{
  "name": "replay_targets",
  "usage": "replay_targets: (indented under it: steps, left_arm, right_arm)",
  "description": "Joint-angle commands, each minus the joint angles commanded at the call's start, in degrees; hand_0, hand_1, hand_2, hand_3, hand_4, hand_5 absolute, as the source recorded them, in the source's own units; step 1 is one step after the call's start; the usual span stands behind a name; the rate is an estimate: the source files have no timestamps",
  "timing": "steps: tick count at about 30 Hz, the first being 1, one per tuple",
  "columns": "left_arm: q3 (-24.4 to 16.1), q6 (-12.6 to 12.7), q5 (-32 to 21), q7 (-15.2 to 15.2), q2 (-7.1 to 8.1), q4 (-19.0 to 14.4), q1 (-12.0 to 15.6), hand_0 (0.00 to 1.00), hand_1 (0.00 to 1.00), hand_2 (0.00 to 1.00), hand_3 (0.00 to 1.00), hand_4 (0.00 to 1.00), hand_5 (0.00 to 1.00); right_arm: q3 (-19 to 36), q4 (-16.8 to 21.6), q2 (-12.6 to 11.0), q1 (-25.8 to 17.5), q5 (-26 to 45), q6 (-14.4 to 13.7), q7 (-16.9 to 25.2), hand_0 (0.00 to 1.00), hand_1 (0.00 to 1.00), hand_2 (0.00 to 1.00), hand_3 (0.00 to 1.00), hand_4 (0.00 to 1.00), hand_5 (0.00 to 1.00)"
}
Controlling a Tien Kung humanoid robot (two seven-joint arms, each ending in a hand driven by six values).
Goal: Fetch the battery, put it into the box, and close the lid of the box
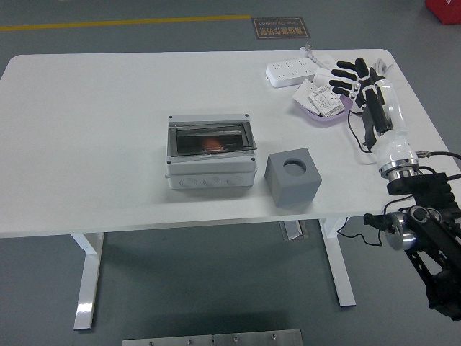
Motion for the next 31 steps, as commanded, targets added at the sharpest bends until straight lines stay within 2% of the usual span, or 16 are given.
replay_targets:
  steps: [5, 12, 20, 24, 31]
  left_arm:
    - [0.96, -0.02, -2.25, 0.58, 0.07, 0.35, 1.00, 0.630, 0.772, 0.684, 0.719, 0.679, 0.234]
    - [0.46, 0.06, -2.77, 1.36, 1.09, 0.41, 1.83, 0.630, 0.769, 0.684, 0.719, 0.680, 0.233]
    - [3.76, -0.07, -6.59, 0.75, 2.16, 0.42, 1.60, 0.630, 0.771, 0.683, 0.719, 0.679, 0.235]
    - [2.91, -0.05, -5.69, 1.13, 1.92, 0.42, 1.62, 0.630, 0.771, 0.683, 0.719, 0.679, 0.235]
    - [1.91, -0.04, -4.24, 1.37, 2.04, 0.42, 0.78, 0.630, 0.769, 0.682, 0.720, 0.678, 0.234]
  right_arm:
    - [-1.35, -0.95, 1.25, -0.05, -0.01, 0.23, -0.33, 0.708, 0.662, 0.687, 0.681, 0.957, 0.880]
    - [-4.52, -2.78, 2.51, -0.21, 0.89, 1.26, -0.91, 0.709, 0.662, 0.691, 0.685, 0.946, 0.873]
    - [-7.32, -4.62, 3.61, -1.40, 1.71, 1.93, -0.95, 0.709, 0.666, 0.695, 0.689, 0.941, 0.866]
    - [-7.92, -5.17, 3.85, -1.52, 1.34, 2.58, -0.63, 0.715, 0.672, 0.701, 0.694, 0.935, 0.861]
    - [-5.70, -4.92, 3.35, -1.07, 2.11, 3.24, 0.80, 0.716, 0.672, 0.701, 0.696, 0.930, 0.857]
